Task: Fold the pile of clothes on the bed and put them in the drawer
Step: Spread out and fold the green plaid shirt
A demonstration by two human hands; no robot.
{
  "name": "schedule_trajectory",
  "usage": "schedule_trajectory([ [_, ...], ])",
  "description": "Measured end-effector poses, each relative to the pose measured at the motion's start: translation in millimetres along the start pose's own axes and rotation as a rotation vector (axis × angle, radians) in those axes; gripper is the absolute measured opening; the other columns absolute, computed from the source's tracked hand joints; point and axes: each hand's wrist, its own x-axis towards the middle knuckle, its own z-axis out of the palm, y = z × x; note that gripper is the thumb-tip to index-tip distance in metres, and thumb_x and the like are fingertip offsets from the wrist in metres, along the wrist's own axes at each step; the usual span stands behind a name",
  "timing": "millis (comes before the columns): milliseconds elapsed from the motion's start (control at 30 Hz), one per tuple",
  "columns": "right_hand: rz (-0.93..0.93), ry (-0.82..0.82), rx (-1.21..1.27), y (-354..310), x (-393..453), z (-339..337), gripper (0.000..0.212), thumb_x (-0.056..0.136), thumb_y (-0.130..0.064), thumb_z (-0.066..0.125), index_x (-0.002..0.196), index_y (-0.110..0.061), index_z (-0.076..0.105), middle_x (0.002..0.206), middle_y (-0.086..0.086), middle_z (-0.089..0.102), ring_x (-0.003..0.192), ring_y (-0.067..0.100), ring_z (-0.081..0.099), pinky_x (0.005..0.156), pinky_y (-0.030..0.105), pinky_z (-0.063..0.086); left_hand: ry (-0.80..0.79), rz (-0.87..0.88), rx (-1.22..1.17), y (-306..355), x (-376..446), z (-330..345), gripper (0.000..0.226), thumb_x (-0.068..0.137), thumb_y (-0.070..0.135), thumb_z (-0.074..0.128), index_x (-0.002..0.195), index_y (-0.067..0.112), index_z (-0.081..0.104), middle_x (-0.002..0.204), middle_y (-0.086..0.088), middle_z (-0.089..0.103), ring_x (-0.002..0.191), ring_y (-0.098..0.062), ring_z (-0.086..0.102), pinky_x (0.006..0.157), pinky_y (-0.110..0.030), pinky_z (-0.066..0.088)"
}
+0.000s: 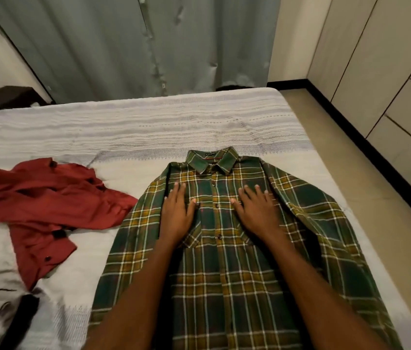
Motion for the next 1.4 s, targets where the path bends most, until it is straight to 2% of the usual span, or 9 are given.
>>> schedule_trajectory([
  [100,-0.027,-0.005,-0.015,-21,-64,9,0.07,0.101,-0.065,0.013,0.158,-0.025,0.025,0.167,-0.002,0.015,0.155,0.025,-0.006,0.121,0.05,-0.013,-0.04,0.109,0.041,11,-55,2,0.058,0.104,0.05,0.033,0.156,0.029,0.021,0.165,0.005,0.015,0.151,-0.011,0.01,0.121,-0.033,0.001],
  [367,0.008,-0.109,-0.02,-49,-197,26,0.088,0.092,-0.078,0.013,0.161,-0.024,0.008,0.169,-0.002,-0.003,0.154,0.023,-0.012,0.121,0.051,-0.013,-0.189,0.183,0.23,10,-178,3,0.073,0.091,0.062,-0.001,0.156,0.036,0.021,0.167,0.001,0.005,0.154,-0.018,-0.002,0.121,-0.037,-0.005],
  [500,0.034,-0.059,0.004,-57,-223,20,0.082,0.092,-0.07,0.036,0.158,-0.023,0.023,0.167,0.002,0.018,0.154,0.025,0.011,0.123,0.048,0.008,-0.208,0.177,0.205,9,-208,-6,0.048,0.105,0.046,0.026,0.151,0.039,0.035,0.164,-0.001,0.02,0.153,-0.023,0.012,0.122,-0.041,0.006],
  [600,0.016,0.057,-0.036,-69,-225,7,0.056,0.089,-0.051,0.049,0.138,-0.022,0.05,0.144,0.005,0.048,0.133,0.025,0.042,0.106,0.045,0.035,-0.176,0.15,0.147,7,-216,-11,0.041,0.106,0.036,0.039,0.146,0.034,0.045,0.16,-0.003,0.032,0.15,-0.025,0.022,0.121,-0.04,0.013],
  [733,0.058,0.051,-0.092,-77,-215,0,0.037,0.094,-0.037,0.05,0.124,-0.018,0.059,0.13,0.007,0.056,0.118,0.025,0.05,0.097,0.042,0.041,-0.111,0.145,0.159,8,-222,-14,0.039,0.103,0.034,0.047,0.14,0.029,0.054,0.152,-0.005,0.046,0.142,-0.028,0.036,0.117,-0.041,0.027],
  [867,0.188,0.068,0.071,-75,-197,2,0.025,0.099,-0.035,0.052,0.107,-0.02,0.07,0.109,0.003,0.07,0.101,0.023,0.064,0.085,0.037,0.052,-0.018,0.146,0.197,14,-218,-17,0.031,0.099,0.033,0.051,0.126,0.027,0.064,0.129,0.002,0.062,0.118,-0.02,0.053,0.099,-0.035,0.04],
  [1100,0.45,0.006,0.525,-61,-189,5,0.026,0.097,-0.033,0.058,0.116,-0.02,0.071,0.113,0.003,0.073,0.104,0.025,0.066,0.077,0.029,0.042,-0.067,0.154,0.182,38,-193,-10,0.029,0.101,0.036,0.049,0.126,0.03,0.063,0.117,0.001,0.062,0.108,-0.02,0.052,0.089,-0.035,0.041],
  [1267,0.463,-0.002,0.58,-56,-185,4,0.019,0.093,-0.036,0.063,0.106,-0.024,0.07,0.104,-0.001,0.073,0.094,0.02,0.066,0.072,0.029,0.042,-0.138,0.019,0.238,59,-179,2,0.025,0.097,0.041,0.056,0.113,0.027,0.068,0.116,-0.001,0.066,0.108,-0.025,0.059,0.094,-0.041,0.045],
  [1400,0.424,0.006,0.524,-57,-185,6,0.015,0.092,-0.037,0.064,0.103,-0.027,0.068,0.102,-0.003,0.073,0.086,0.016,0.063,0.071,0.029,0.044,-0.173,-0.158,0.114,69,-174,7,0.021,0.095,0.038,0.059,0.106,0.023,0.067,0.106,-0.002,0.07,0.1,-0.025,0.066,0.083,-0.038,0.052],
])
